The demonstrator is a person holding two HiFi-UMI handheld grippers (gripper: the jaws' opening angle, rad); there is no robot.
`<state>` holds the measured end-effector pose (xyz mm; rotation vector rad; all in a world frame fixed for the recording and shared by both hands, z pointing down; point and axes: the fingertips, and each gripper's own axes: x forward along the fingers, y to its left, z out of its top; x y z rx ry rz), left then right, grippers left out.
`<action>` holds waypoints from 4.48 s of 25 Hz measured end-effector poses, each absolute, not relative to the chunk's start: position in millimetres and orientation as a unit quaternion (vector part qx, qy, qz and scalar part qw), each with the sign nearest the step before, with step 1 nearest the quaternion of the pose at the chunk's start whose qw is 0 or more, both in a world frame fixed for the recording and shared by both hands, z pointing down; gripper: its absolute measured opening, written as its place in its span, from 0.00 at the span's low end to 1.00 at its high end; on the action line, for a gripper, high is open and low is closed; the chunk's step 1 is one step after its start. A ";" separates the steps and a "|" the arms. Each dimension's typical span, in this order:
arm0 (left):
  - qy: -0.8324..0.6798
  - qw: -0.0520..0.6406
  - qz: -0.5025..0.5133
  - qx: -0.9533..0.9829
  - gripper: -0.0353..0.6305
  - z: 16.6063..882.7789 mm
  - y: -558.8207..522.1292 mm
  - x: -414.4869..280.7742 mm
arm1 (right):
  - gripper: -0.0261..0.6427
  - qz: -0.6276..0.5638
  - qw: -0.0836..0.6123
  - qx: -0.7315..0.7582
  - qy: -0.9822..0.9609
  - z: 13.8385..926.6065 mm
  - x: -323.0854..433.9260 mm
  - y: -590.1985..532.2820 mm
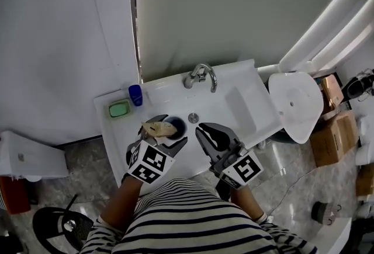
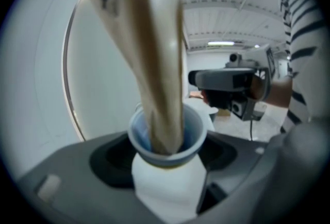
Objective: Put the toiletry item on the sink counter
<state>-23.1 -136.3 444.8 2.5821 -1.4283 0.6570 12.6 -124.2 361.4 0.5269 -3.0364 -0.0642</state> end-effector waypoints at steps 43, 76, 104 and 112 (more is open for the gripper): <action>-0.513 0.097 0.242 0.818 0.59 498.2 -301.2 -52.9 | 0.05 0.007 0.063 0.138 -0.988 396.2 6.3 -249.3; -0.524 0.150 0.271 0.794 0.59 642.9 -391.9 -82.4 | 0.05 0.051 0.101 0.151 -0.982 446.5 0.0 -285.1; -0.533 0.139 0.257 0.794 0.61 662.0 -395.1 -85.2 | 0.05 0.049 0.113 0.158 -0.980 446.8 8.3 -276.7; -0.535 0.134 0.258 0.794 0.61 663.1 -396.0 -85.7 | 0.05 0.047 0.107 0.163 -0.980 444.1 10.4 -273.9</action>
